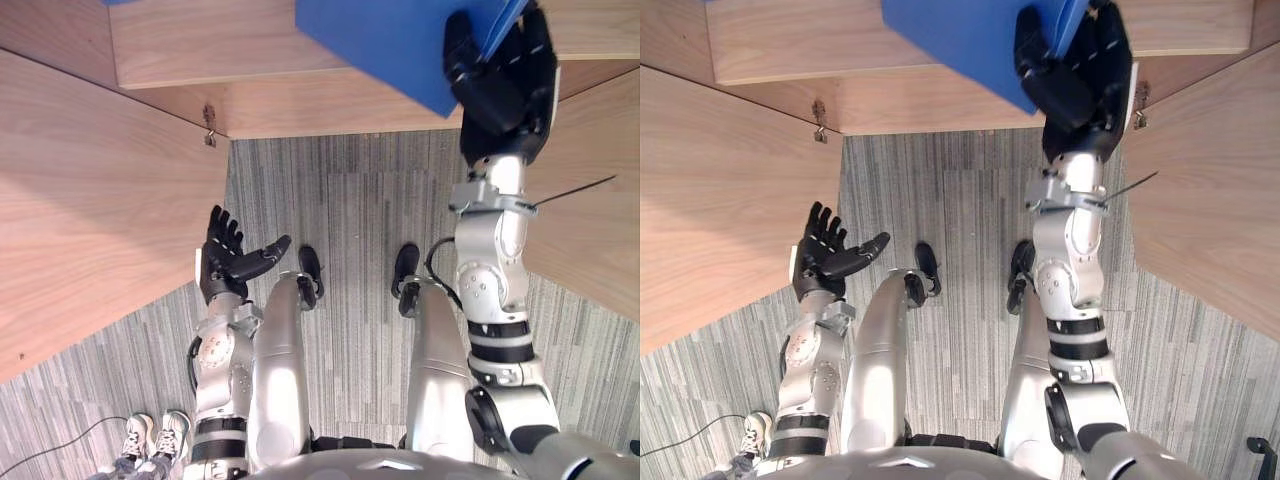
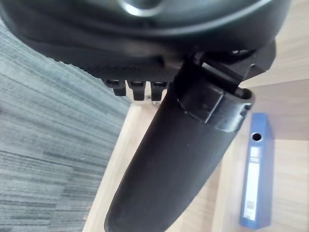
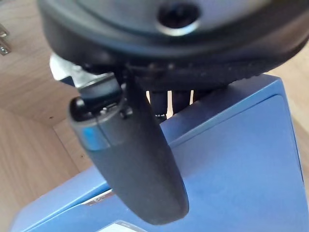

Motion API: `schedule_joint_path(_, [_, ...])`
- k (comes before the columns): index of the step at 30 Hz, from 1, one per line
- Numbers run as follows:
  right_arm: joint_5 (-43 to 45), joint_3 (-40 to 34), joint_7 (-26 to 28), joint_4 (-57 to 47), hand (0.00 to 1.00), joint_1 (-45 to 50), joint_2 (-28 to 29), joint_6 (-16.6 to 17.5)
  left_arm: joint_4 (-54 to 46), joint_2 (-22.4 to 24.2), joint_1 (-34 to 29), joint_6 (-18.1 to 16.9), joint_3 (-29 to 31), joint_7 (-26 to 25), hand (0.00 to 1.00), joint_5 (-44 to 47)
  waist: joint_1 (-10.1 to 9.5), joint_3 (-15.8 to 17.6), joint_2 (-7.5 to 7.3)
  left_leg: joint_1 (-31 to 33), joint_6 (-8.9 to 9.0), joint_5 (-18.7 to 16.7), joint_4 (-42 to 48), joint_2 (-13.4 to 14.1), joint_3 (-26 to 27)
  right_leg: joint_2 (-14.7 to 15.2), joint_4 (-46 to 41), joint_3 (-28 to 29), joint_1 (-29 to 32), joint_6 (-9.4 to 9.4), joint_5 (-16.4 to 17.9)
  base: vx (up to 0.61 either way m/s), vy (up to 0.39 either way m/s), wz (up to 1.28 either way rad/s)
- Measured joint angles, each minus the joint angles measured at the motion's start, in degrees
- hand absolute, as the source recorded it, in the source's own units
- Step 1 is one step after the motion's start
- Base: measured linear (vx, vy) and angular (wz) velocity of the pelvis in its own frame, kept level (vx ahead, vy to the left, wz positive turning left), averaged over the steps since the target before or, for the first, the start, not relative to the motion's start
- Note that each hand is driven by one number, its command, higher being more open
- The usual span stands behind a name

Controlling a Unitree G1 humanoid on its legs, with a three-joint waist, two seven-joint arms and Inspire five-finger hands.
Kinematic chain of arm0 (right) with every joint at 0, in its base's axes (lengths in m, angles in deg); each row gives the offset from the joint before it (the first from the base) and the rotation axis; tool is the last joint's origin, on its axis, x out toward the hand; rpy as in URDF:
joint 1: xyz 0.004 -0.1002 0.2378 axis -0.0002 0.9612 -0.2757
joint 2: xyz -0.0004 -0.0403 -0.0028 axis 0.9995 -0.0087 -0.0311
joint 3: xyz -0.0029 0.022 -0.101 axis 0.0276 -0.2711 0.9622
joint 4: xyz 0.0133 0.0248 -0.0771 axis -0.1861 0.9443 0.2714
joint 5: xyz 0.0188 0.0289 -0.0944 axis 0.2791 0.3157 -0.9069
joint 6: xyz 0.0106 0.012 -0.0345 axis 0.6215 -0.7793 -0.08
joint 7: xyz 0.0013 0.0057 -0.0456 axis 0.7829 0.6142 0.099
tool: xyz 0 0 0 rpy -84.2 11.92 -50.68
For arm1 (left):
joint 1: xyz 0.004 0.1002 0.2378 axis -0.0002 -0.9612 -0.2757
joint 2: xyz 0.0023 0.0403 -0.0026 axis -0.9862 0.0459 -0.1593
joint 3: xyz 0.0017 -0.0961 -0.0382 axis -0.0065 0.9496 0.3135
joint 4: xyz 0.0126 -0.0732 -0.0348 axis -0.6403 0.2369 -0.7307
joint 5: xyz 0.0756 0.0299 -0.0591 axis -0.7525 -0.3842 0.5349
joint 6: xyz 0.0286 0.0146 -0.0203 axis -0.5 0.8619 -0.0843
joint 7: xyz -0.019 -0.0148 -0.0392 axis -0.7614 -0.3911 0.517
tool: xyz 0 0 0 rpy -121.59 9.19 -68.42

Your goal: Walk over to the cabinet, pick up the folder, carry it to the office cabinet, place the folder inside the office cabinet, then close the office cabinet door

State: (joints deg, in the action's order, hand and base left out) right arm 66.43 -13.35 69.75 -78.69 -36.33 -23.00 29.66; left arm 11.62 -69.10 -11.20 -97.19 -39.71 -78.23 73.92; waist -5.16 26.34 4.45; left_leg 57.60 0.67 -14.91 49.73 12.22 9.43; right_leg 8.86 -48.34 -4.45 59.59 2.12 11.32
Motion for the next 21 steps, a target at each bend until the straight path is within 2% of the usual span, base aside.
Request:
schedule_joint_path(12, [12.10, 0.00, -1.63, 11.38, 0.00, -10.79, -1.70, 0.82, -6.60, -0.03, -1.01, 0.04, -2.68, 0.18, 1.00, 0.99, -0.65, 0.59, 0.09, 7.75, 0.73, -0.44, 5.87, 0.32, -2.17, 0.45, -6.24, -0.48, 7.20, -0.46, 1.32, -0.03, 0.017, 0.05])
schedule_joint_path(21, [23.78, -2.01, -2.95, 20.63, 0.00, -20.64, -2.34, 1.24, -7.85, -0.57, -1.64, 0.08, -5.01, 0.11, 1.00, 1.09, -1.06, 0.78, 0.28, 9.89, 1.02, 0.14, 6.09, 0.38, -3.18, 0.51, -6.44, -1.46, 8.68, -0.57, 1.24, -0.02, 0.036, 0.03])
